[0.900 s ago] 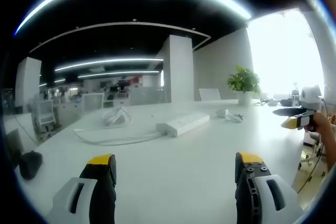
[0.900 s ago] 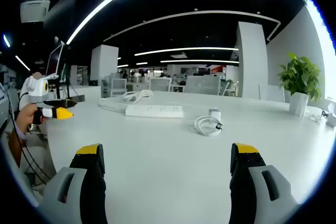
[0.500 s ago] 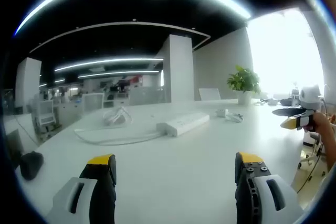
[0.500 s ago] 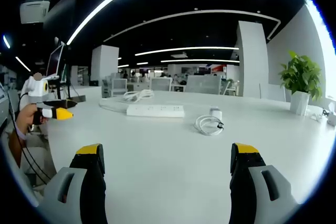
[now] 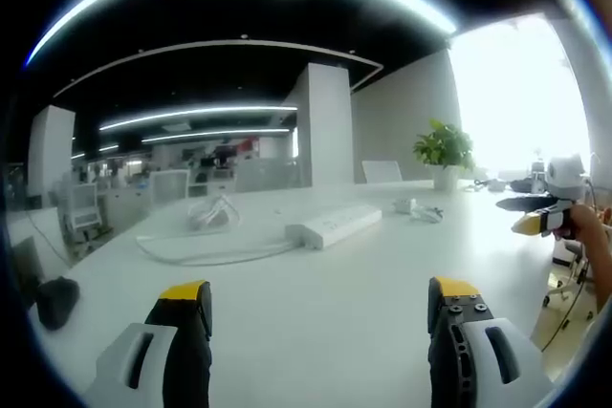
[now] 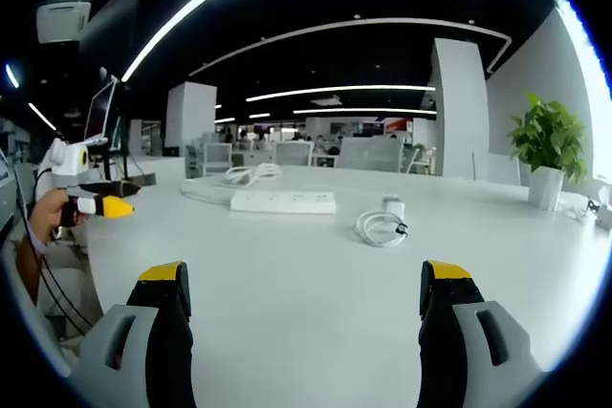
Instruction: Straighten the power strip on the desk, plug the charger into it
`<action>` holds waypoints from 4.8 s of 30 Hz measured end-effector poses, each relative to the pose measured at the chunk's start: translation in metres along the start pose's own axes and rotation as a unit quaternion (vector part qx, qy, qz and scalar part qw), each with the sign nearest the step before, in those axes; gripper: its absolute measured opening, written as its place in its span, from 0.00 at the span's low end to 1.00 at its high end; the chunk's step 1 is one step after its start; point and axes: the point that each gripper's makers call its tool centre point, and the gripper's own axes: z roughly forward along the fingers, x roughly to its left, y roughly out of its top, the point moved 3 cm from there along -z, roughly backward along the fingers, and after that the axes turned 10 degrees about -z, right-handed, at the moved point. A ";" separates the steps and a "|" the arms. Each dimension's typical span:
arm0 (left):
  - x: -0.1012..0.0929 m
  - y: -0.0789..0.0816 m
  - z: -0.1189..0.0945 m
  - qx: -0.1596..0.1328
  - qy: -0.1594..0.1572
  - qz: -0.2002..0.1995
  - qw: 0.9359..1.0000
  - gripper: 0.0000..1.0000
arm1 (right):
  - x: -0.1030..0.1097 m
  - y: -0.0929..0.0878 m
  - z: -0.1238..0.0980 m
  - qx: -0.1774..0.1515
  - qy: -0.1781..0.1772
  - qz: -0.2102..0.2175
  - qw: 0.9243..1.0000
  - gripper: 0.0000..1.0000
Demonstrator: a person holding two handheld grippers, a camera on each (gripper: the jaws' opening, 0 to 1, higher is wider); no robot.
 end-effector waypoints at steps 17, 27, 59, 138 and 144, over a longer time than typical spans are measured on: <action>-0.003 0.007 0.001 -0.014 -0.006 0.004 1.000 0.96 | 0.000 -0.002 -0.001 0.000 0.001 0.002 1.000 1.00; -0.004 0.011 0.002 -0.016 -0.007 0.008 1.000 0.96 | -0.002 -0.003 -0.003 0.000 -0.002 0.005 1.000 1.00; -0.014 0.072 0.026 0.007 -0.018 0.199 0.980 0.99 | -0.003 -0.002 -0.003 -0.008 0.000 0.009 1.000 0.99; -0.009 0.108 0.186 0.223 -0.121 0.277 0.927 0.99 | -0.006 0.002 -0.009 -0.008 -0.005 0.005 1.000 0.99; -0.002 0.098 0.200 0.252 -0.125 0.276 0.919 0.99 | -0.005 0.002 -0.007 -0.007 -0.003 0.005 1.000 0.99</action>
